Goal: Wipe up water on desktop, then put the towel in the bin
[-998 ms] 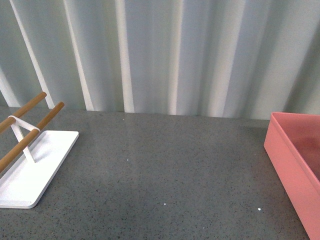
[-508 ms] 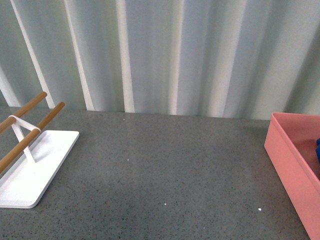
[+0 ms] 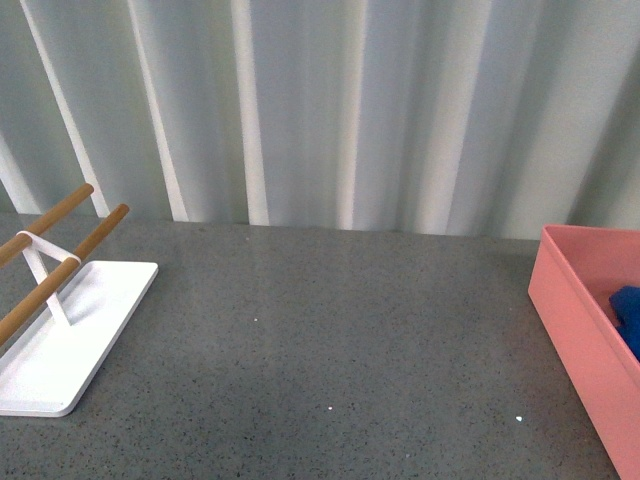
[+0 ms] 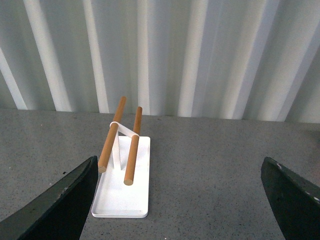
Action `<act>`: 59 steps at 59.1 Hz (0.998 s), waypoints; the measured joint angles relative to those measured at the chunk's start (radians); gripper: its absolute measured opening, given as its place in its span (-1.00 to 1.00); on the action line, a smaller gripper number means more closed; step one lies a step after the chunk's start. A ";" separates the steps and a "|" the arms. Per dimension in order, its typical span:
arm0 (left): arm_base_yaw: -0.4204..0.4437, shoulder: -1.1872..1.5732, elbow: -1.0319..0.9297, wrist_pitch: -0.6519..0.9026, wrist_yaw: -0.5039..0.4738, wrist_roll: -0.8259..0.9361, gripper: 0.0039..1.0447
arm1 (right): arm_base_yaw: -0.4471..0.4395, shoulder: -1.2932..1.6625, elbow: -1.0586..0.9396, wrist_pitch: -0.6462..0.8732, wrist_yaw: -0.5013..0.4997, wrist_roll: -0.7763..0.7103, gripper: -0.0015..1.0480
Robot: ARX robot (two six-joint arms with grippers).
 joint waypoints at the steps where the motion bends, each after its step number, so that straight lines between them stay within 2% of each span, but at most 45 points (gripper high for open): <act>1: 0.000 0.000 0.000 0.000 0.000 0.000 0.88 | 0.002 -0.012 0.000 0.010 -0.007 0.009 0.87; 10: 0.000 0.000 0.000 0.000 0.000 0.000 0.88 | 0.036 -0.161 -0.049 0.149 -0.014 0.014 0.87; 19: 0.000 0.000 0.000 0.000 0.000 0.000 0.88 | 0.124 -0.401 -0.188 0.249 -0.055 0.004 0.87; 35: 0.000 0.000 0.000 0.000 0.000 0.000 0.88 | 0.333 -0.727 -0.496 0.287 -0.050 -0.003 0.87; 46: 0.000 0.000 0.000 0.000 0.000 0.000 0.88 | 0.411 -0.871 -0.629 0.296 0.009 0.034 0.86; 48: 0.000 0.000 0.000 0.000 0.000 0.000 0.88 | 0.426 -0.883 -0.671 0.390 0.084 0.069 0.78; 50: 0.000 0.000 0.000 0.000 0.000 0.000 0.88 | 0.431 -0.899 -0.744 0.556 0.183 0.122 0.65; 52: 0.000 0.000 0.000 0.000 0.000 0.000 0.88 | 0.430 -0.910 -0.797 0.665 0.235 0.158 0.55; 56: 0.000 0.000 0.000 0.000 -0.001 0.000 0.88 | 0.413 -0.946 -0.904 0.846 0.267 0.210 0.28; 59: 0.000 0.000 0.000 0.000 0.000 0.000 0.88 | 0.405 -0.982 -0.949 0.884 0.262 0.232 0.07</act>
